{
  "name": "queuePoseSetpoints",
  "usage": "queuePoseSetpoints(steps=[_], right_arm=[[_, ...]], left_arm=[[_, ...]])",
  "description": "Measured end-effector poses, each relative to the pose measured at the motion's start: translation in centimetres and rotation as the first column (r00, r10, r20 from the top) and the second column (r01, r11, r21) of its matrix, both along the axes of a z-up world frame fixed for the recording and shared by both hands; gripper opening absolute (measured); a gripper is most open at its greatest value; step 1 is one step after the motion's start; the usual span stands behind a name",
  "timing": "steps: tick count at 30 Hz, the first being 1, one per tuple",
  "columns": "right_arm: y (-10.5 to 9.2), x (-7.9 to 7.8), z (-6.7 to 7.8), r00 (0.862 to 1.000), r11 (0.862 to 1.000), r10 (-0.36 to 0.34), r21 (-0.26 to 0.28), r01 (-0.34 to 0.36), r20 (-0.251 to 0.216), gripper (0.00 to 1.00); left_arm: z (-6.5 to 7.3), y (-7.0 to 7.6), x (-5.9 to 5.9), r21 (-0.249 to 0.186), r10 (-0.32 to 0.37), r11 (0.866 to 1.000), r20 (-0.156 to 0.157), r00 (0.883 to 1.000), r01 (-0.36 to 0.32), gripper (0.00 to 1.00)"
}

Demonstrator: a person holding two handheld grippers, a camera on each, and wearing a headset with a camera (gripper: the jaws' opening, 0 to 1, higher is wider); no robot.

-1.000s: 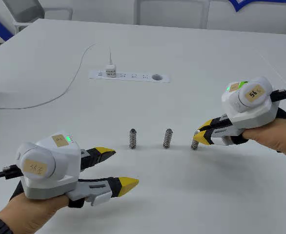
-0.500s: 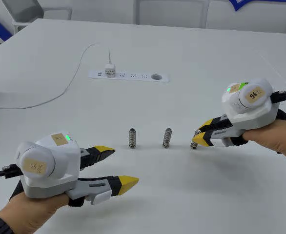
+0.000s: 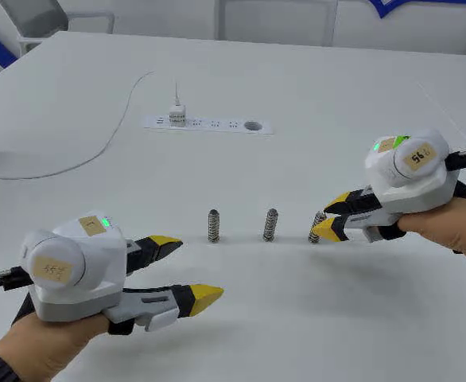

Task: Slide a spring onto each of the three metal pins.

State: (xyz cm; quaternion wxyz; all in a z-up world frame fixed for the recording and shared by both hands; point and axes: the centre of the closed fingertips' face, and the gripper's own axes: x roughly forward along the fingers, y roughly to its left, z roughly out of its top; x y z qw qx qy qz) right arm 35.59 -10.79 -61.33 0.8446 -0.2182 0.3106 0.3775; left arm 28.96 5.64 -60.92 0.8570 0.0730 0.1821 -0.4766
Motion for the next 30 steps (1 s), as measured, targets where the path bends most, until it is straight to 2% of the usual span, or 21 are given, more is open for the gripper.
queuePoseSetpoints(steps=[23, 30], right_arm=[[-0.3, -2.0, 1.0, 0.999, 0.995, -0.019, 0.099, 0.016, 0.032, 0.43], [-0.3, -2.8, 1.5, 0.999, 0.989, -0.020, 0.149, 0.014, 0.039, 0.49]], left_arm=[[0.1, 0.5, 0.4, -0.006, 0.020, 1.000, -0.005, 1.000, -0.020, 0.60], [0.1, 0.5, 0.4, -0.009, 0.026, 1.000, -0.006, 1.000, -0.026, 0.61]])
